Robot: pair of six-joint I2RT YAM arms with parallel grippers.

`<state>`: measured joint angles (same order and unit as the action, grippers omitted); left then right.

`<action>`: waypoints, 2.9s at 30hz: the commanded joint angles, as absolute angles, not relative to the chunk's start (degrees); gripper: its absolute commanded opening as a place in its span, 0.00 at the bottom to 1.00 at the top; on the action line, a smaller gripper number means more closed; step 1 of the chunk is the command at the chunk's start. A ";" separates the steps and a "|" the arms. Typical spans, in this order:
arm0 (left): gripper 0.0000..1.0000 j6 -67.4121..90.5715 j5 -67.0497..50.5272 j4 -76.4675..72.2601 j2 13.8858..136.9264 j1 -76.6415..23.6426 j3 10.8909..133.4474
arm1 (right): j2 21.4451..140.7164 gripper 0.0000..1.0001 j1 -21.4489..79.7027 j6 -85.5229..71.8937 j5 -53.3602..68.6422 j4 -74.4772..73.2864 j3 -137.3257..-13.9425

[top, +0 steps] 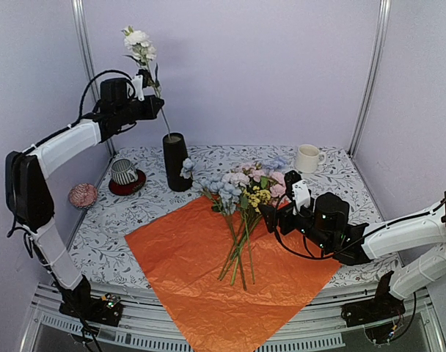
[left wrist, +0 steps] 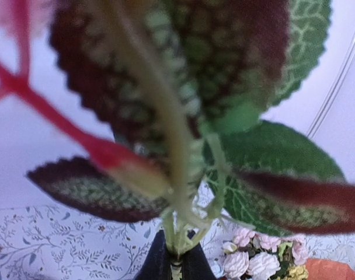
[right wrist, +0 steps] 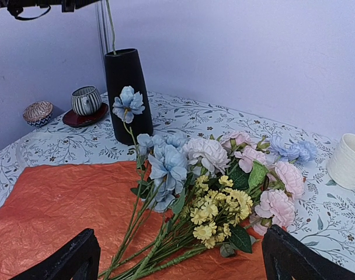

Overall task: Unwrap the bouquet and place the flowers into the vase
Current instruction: Place the fake flower in the vase, then pick up the fake flower from the flattened wrapping paper.

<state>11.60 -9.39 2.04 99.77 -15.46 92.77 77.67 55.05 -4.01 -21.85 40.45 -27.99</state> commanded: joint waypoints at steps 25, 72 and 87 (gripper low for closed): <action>0.43 17.28 -12.65 2.46 103.44 -15.05 83.42 | 78.93 0.99 54.81 -4.22 -20.65 41.13 -28.79; 0.87 26.43 -15.76 7.80 58.97 -23.48 42.14 | 80.20 0.95 54.89 -10.37 -14.30 30.39 -33.28; 0.87 28.34 -17.45 -11.97 56.35 -36.05 25.48 | 88.93 0.76 58.78 -30.16 -8.53 -2.70 -51.79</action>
